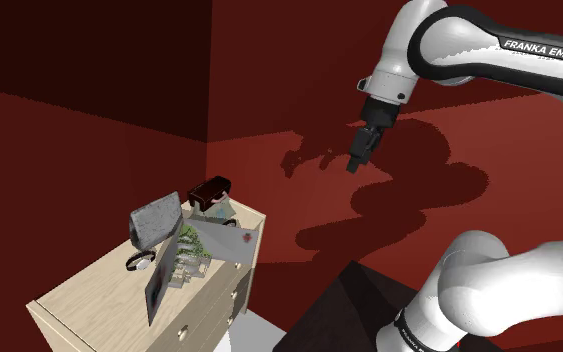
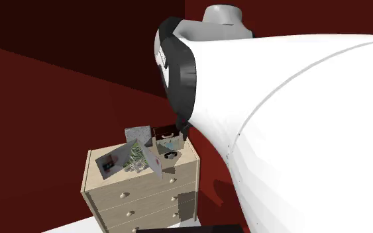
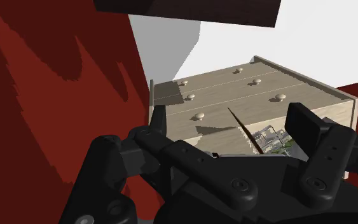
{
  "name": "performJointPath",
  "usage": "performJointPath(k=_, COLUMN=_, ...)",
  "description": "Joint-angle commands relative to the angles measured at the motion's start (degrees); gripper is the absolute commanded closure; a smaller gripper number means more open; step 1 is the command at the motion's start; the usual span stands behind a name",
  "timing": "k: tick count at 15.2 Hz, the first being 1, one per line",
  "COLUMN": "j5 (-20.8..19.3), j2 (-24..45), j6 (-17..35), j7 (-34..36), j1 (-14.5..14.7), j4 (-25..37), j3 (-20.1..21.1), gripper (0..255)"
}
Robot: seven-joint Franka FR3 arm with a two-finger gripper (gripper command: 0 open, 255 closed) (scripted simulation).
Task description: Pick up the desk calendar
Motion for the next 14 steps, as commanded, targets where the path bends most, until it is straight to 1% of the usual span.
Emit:
performJointPath(k=1, j5=0.00, j2=0.00, j6=0.00, j7=0.00, j1=0.00, j4=0.00, j3=0.00, gripper=0)
performJointPath(k=4, j5=2.38, j2=3.67, j6=4.68, j7=7.60, j1=-0.57, j4=-0.38, j3=3.73, gripper=0)
performJointPath(k=8, j5=4.67, j2=9.94, j6=10.84, j7=17.47, j1=-1.53, j4=0.62, j3=8.36, gripper=0)
performJointPath(k=11, j5=5.53, j2=15.49, j6=15.18, j7=24.80, j1=-2.39, j4=2.45, j3=11.49, gripper=0)
performJointPath(k=14, j5=5.55, j2=21.56, j6=19.12, j7=32.16, j1=-3.40, j4=5.15, j3=14.28, gripper=0)
